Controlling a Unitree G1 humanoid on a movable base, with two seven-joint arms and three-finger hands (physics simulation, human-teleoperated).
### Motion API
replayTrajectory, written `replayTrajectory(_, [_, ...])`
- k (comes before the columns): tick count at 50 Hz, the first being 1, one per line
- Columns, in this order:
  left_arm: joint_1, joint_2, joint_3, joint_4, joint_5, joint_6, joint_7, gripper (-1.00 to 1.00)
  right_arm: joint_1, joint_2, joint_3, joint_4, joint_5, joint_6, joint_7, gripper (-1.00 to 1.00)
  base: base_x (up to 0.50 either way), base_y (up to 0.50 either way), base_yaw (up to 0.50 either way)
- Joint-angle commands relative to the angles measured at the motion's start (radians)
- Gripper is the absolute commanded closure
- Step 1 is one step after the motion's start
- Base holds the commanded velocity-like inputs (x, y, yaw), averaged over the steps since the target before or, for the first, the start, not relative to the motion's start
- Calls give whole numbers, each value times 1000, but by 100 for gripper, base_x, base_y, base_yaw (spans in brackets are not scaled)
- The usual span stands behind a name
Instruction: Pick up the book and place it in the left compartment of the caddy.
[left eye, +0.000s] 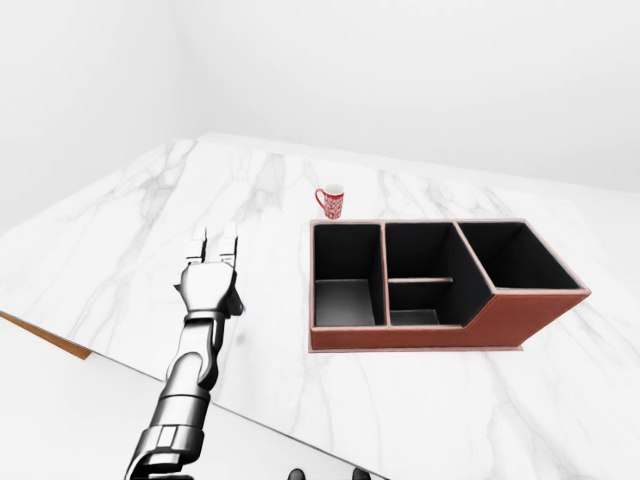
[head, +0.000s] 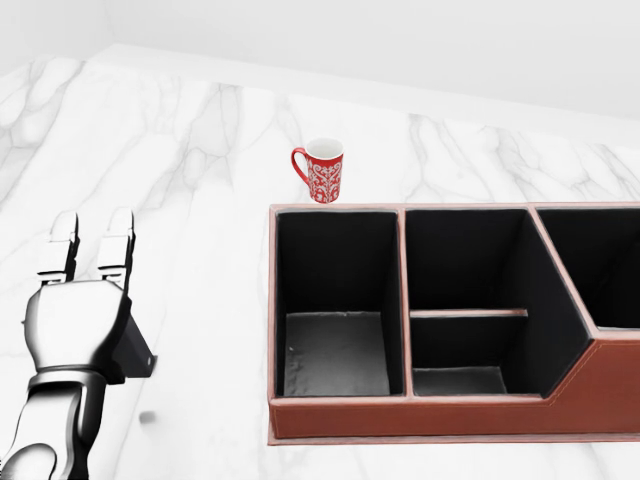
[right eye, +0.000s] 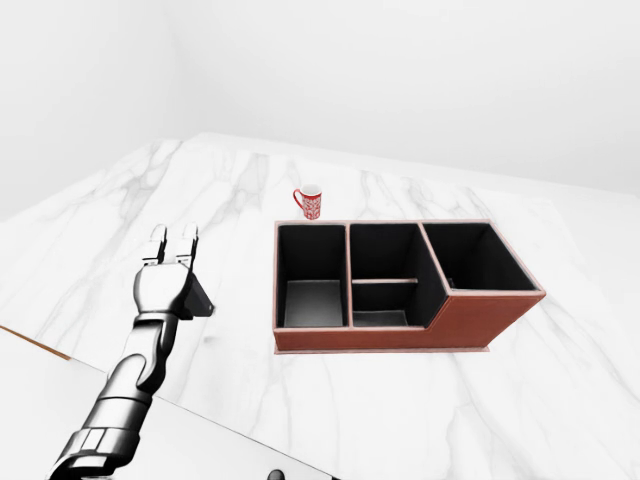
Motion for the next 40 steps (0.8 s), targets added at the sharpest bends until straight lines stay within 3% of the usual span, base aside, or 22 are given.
replayTrajectory(1, [-97,25,-20,189,-43,40,60,-100,0,-2,0,6,3,0,-1,-100,0,0,0])
replayTrajectory(6, [-129,33,-28,237,-46,60,76,-100,4,0,-5,3,7,0,2,-100,0,0,0])
replayTrajectory(25, [-289,79,-65,564,-78,60,166,-100,2,-2,-4,-6,4,0,-7,-100,0,0,0])
replayTrajectory(40, [-409,78,-103,814,-111,60,167,-100,-4,-1,10,10,-16,0,3,-100,0,0,0])
